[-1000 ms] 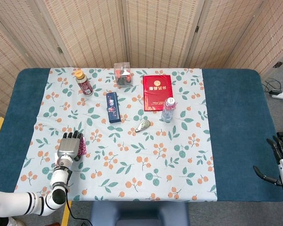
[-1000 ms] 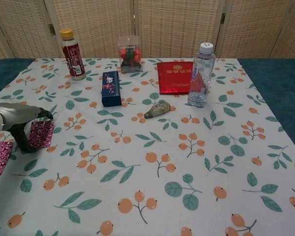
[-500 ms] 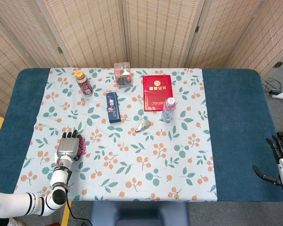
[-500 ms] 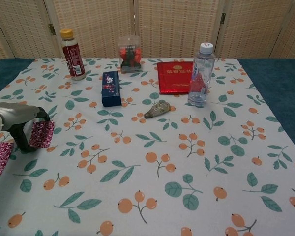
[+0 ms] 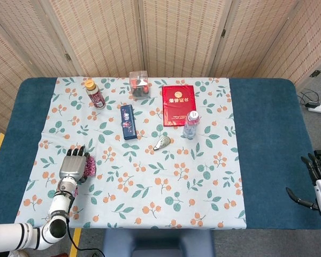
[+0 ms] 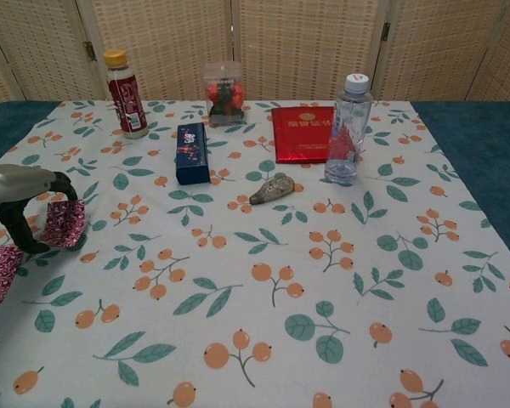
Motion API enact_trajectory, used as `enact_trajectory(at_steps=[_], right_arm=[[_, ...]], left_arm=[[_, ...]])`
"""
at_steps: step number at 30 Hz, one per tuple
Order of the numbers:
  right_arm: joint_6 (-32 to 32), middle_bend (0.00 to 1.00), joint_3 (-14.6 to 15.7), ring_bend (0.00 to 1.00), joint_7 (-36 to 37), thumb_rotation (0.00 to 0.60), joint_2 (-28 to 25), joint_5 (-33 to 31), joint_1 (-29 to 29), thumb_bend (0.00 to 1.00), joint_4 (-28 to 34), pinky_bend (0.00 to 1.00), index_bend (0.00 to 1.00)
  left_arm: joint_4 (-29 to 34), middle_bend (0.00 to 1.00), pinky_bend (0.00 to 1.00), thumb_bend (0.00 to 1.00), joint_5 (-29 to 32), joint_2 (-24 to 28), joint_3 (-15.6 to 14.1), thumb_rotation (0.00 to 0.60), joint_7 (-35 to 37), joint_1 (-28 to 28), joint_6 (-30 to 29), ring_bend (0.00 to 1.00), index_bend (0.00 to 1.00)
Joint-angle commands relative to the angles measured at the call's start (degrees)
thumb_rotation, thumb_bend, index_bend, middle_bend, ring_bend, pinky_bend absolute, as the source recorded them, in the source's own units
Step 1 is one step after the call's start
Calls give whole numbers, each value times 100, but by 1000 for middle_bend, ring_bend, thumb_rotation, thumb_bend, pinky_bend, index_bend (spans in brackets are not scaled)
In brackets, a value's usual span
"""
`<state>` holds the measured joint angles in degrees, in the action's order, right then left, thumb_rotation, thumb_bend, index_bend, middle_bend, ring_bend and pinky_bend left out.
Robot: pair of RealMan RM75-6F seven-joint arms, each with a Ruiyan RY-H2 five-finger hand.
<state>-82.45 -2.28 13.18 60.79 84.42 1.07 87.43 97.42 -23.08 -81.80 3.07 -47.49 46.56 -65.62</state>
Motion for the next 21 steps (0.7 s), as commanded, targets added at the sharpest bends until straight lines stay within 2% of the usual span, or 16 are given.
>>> enact_trajectory(at_steps=[1,14,21], right_arm=[[12,0,-3,0,8,330,7,-3,9,329,-10,0,0],[39,0,3,0,2,329,25,39,49,329,-10,0,0],[38,0,-10,0,-57,329,2,70,84,329,49,0,0]], left_arm=[[282,0,0,339,-226,249,-87,600,116,-113,-40,0,211],[768,0,0,338,-1306,779,-770,600,313,-704,-480,0,193],[735,0,0,338,-1634,790,-979,600,473,-1015,-521,0,184]])
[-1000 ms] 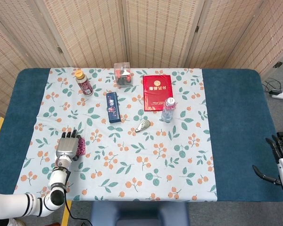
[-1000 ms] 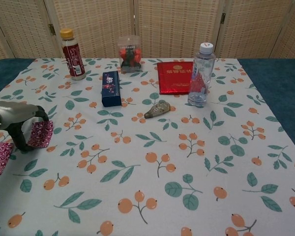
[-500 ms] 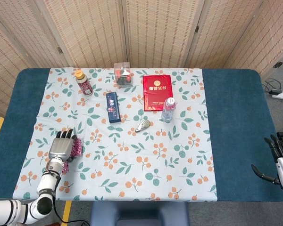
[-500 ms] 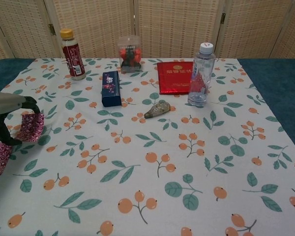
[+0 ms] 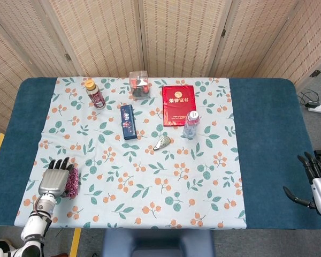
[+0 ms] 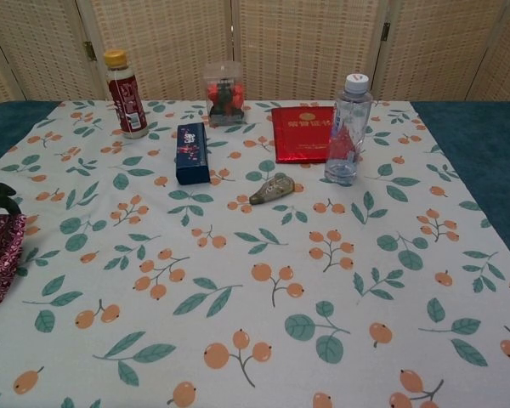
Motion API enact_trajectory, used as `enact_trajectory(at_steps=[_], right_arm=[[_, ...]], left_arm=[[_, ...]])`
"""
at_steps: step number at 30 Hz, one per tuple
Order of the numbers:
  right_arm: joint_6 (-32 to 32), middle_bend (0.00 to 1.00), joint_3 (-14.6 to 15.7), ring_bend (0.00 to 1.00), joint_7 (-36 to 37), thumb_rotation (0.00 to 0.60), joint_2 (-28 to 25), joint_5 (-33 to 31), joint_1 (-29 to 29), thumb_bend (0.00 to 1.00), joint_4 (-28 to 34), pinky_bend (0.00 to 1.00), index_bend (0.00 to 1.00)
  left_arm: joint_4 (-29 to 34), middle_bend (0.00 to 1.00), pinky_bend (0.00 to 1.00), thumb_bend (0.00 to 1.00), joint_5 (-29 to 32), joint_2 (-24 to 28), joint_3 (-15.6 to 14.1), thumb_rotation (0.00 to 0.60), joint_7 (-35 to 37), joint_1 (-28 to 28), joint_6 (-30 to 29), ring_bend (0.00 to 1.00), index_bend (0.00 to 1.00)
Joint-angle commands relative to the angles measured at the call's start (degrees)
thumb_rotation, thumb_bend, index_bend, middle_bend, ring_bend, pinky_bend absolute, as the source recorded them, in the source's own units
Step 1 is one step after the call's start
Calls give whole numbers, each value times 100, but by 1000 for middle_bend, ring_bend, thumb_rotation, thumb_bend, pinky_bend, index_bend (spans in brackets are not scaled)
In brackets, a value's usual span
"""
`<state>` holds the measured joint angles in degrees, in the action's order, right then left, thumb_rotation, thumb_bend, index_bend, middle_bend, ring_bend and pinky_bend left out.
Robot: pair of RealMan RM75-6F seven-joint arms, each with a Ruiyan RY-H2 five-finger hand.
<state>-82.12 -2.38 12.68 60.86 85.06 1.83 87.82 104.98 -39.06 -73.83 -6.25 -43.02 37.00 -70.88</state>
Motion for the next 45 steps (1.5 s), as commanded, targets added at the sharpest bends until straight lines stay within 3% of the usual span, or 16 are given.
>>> enact_trajectory(at_steps=[1,33,38,45], right_arm=[[5,0,0,0,-10,328,-9,10,11,329,16,0,0],[3,0,25,0,-5,331,-9,-2,10,329,17,0,0],[-19,0,21,0,-14,330,-18,-5,1,329,36,0,0],[-58,0,10,0,-40,329,-57,18,2,328,81,0,0]], left_arm=[[-44,0,0,338,-40,-26,-68,600,6,-86,18,0,184],[-502,0,0,335,547,-373,157,600,-340,-229,423,0,125],[-263,0,0,328,435,-217,203,600,-158,-292,398,0,5],[214,0,0,325,-181,317,332,600,563,-515,273,0,0]])
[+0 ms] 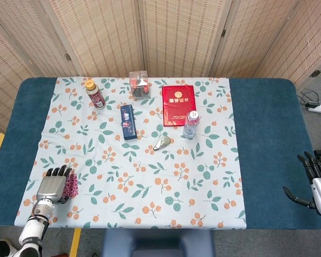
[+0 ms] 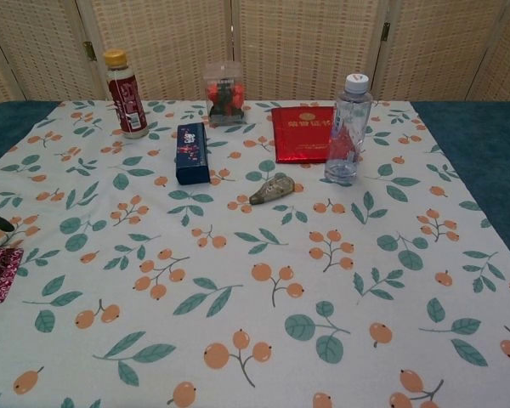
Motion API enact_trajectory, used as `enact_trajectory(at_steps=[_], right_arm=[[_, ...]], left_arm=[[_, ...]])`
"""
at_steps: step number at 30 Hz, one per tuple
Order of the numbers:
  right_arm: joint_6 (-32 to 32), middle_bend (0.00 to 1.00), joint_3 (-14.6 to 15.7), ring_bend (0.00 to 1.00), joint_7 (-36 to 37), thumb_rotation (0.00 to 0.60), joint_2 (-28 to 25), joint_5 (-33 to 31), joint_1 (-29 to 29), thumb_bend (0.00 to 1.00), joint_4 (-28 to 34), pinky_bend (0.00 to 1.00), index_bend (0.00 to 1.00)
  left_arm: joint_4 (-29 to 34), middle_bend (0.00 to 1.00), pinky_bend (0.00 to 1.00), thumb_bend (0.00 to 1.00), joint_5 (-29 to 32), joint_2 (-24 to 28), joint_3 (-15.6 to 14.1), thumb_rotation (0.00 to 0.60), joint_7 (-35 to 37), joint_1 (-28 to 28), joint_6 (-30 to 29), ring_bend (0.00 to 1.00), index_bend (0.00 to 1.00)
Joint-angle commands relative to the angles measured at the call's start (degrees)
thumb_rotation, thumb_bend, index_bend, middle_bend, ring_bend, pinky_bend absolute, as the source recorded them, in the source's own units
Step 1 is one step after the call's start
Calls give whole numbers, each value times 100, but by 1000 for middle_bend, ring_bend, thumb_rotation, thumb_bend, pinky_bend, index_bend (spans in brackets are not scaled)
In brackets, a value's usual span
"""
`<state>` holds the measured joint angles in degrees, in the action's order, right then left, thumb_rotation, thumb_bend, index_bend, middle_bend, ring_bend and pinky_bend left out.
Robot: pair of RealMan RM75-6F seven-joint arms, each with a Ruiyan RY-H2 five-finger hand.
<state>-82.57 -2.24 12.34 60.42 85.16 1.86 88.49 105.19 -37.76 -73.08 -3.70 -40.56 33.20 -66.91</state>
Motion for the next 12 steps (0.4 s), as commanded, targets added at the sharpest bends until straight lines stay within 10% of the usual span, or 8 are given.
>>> enact_trajectory(at_steps=[1,12], right_arm=[[-26,0,-6,0,-10,330,-27,13,-3,328,23,0,0],[-226,0,-48,0,129,416,-130,152,-18,328,9,0,0]], left_arm=[[238,0,0,325,-468,325,114,600,481,-209,-226,0,0],[-58,0,0,335,-2120,559,298,600,1826,-1172,-1760,0,74]])
